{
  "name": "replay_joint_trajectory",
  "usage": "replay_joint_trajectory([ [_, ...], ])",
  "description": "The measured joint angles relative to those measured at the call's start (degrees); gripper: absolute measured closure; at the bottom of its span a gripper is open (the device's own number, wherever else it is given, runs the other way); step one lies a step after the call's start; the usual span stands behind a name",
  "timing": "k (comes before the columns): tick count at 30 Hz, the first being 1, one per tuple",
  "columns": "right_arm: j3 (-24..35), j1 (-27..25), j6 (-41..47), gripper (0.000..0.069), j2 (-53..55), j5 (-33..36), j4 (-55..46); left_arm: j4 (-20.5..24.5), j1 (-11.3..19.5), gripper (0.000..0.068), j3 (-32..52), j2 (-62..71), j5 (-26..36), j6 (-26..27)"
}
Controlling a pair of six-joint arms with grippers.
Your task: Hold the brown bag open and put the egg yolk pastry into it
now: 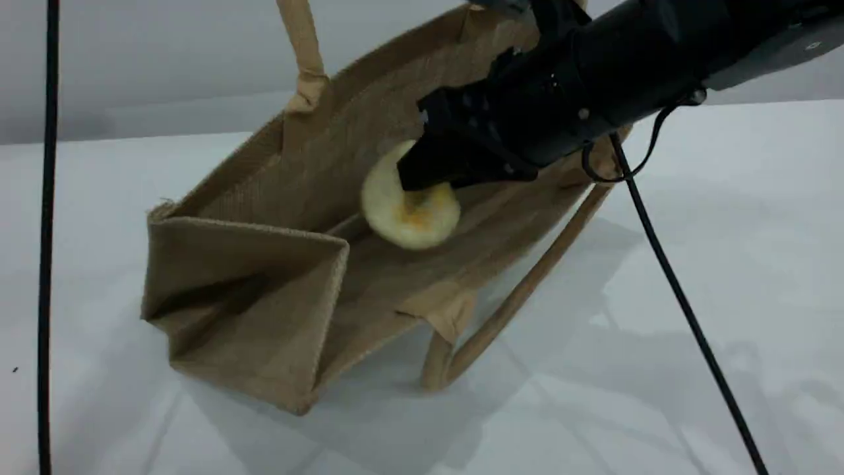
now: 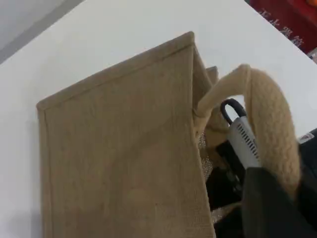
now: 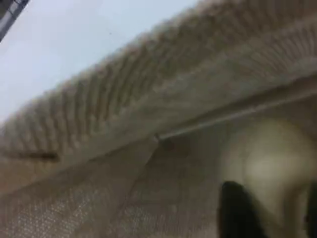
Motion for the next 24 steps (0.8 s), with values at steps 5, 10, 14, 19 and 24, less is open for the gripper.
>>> replay_joint_trajectory([
  [5, 0.0, 0.0, 0.63, 0.0185, -1.83, 0.24, -0.28, 1.08, 0.0, 0.0598, 0.0, 0.0, 0.06, 0.0],
  [10, 0.0, -2.33, 7.26, 0.0146, -7.63, 0.78, -8.59, 0.96, 0.0, 0.0598, 0.05, 0.17, 0.06, 0.0],
  [14, 0.0, -6.38, 16.86, 0.0153, -14.96, 3.86, -20.67, 0.85, 0.0, 0.0598, 0.05, 1.12, 0.06, 0.42],
  [19, 0.05, -11.77, 29.78, 0.0182, -25.12, 10.58, -34.45, 0.85, 0.0, 0.0598, 0.05, 4.83, 0.01, 1.62],
  [24, 0.05, -13.83, 40.78, 0.0208, -35.02, 14.75, -44.99, 0.85, 0.0, 0.0598, 0.05, 9.65, -0.1, 1.61],
])
